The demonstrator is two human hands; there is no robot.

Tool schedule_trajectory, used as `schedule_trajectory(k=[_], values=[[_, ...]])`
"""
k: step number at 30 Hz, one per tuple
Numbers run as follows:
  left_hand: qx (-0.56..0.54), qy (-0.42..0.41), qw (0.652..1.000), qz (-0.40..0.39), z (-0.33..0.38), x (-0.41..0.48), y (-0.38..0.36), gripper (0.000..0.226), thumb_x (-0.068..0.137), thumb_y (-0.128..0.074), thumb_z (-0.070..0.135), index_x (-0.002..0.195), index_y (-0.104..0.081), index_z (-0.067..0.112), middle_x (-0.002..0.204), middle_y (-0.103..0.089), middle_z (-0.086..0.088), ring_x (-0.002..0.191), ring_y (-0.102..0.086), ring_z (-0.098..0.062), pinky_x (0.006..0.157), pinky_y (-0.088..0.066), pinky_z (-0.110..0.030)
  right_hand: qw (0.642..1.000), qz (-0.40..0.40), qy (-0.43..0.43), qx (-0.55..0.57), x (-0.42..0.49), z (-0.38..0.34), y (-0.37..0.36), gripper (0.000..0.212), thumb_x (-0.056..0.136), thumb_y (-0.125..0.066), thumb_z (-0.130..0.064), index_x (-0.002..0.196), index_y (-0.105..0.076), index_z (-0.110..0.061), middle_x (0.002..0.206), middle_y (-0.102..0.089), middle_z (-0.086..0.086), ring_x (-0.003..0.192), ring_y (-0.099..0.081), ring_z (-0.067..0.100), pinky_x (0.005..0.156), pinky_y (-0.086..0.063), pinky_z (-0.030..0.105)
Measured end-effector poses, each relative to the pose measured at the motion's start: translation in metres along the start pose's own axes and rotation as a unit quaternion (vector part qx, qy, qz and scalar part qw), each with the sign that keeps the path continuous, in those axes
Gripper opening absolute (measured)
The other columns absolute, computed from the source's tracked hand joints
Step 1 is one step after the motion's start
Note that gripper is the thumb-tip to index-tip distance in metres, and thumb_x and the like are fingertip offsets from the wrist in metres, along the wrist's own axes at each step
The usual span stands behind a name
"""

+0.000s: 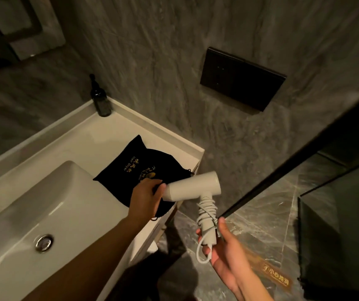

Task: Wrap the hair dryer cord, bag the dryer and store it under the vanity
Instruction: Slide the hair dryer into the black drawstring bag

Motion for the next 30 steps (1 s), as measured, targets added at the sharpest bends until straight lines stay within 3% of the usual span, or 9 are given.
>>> schedule_trajectory(k=[3,6,15,18,21,26,30], values=[[0.013,0.012,0.999,0.033,0.013,-0.012,-0.005,0.019,0.094,-0.068,0.018,0.105,-0.076,0.005,0.099,-0.072,-0.012,0.089,-0.062,-0.018,0.080,-0.043,-0.028,0.999,-0.002,-0.038,-0.004,0.001,0.001,0.011,0.057,0.094,-0.061,-0.041,0.131,-0.062,0.003,0.115,-0.063,0.031,0.078,-0.065,0.030,0.044,-0.054,0.033],[0.013,0.039,0.998,0.048,0.018,-0.021,-0.004,0.021,0.093,-0.070,0.019,0.107,-0.077,0.006,0.105,-0.074,-0.012,0.098,-0.066,-0.024,0.086,-0.043,-0.029,0.998,-0.003,-0.052,-0.019,0.003,0.000,0.019,0.059,0.092,-0.064,-0.044,0.130,-0.063,0.002,0.109,-0.067,0.028,0.078,-0.066,0.030,0.041,-0.052,0.032],[0.065,0.027,0.998,-0.008,0.030,-0.037,-0.004,0.019,0.092,-0.069,0.020,0.106,-0.077,0.010,0.106,-0.073,-0.010,0.101,-0.065,-0.028,0.090,-0.048,-0.037,0.997,-0.002,-0.073,-0.034,-0.005,0.012,0.010,0.052,0.095,-0.059,-0.040,0.127,-0.064,0.001,0.111,-0.067,0.027,0.070,-0.062,0.027,0.039,-0.050,0.029],[0.082,0.033,0.995,-0.040,0.034,-0.029,-0.006,0.029,0.090,-0.070,0.020,0.117,-0.071,0.009,0.115,-0.070,-0.012,0.107,-0.064,-0.028,0.089,-0.045,-0.030,0.997,-0.004,-0.068,-0.038,0.000,0.016,0.002,0.049,0.097,-0.058,-0.039,0.127,-0.064,0.000,0.125,-0.066,0.033,0.072,-0.062,0.028,0.040,-0.051,0.029],[0.093,0.028,0.991,-0.087,0.036,-0.013,-0.006,0.043,0.088,-0.072,0.025,0.128,-0.061,0.013,0.120,-0.066,-0.008,0.109,-0.063,-0.025,0.094,-0.050,-0.036,0.996,-0.006,-0.072,-0.043,0.003,0.019,-0.004,0.047,0.098,-0.057,-0.037,0.126,-0.065,0.000,0.127,-0.067,0.030,0.077,-0.067,0.028,0.048,-0.056,0.033],[0.107,-0.009,0.983,-0.151,0.043,0.009,-0.005,0.031,0.090,-0.070,0.033,0.114,-0.073,0.014,0.097,-0.066,-0.003,0.090,-0.065,-0.018,0.088,-0.054,-0.037,0.994,0.003,-0.084,-0.068,0.014,0.023,-0.002,0.054,0.088,-0.067,-0.040,0.125,-0.067,-0.001,0.123,-0.069,0.028,0.082,-0.066,0.030,0.061,-0.054,0.038],[0.010,-0.016,0.990,-0.137,0.031,0.014,-0.011,0.020,0.088,-0.075,0.023,0.099,-0.078,0.007,0.097,-0.071,-0.014,0.090,-0.069,-0.027,0.089,-0.056,-0.049,0.991,-0.015,-0.103,-0.084,0.023,0.016,-0.006,0.056,0.091,-0.063,-0.042,0.126,-0.064,0.002,0.103,-0.071,0.026,0.074,-0.064,0.032,0.038,-0.051,0.030]])
Point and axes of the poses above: each hand's wrist, its own x-axis towards the middle knuckle, its own y-axis out of the back of the hand, z = x × y, the point moved 1 cm from there along x, towards the middle knuckle
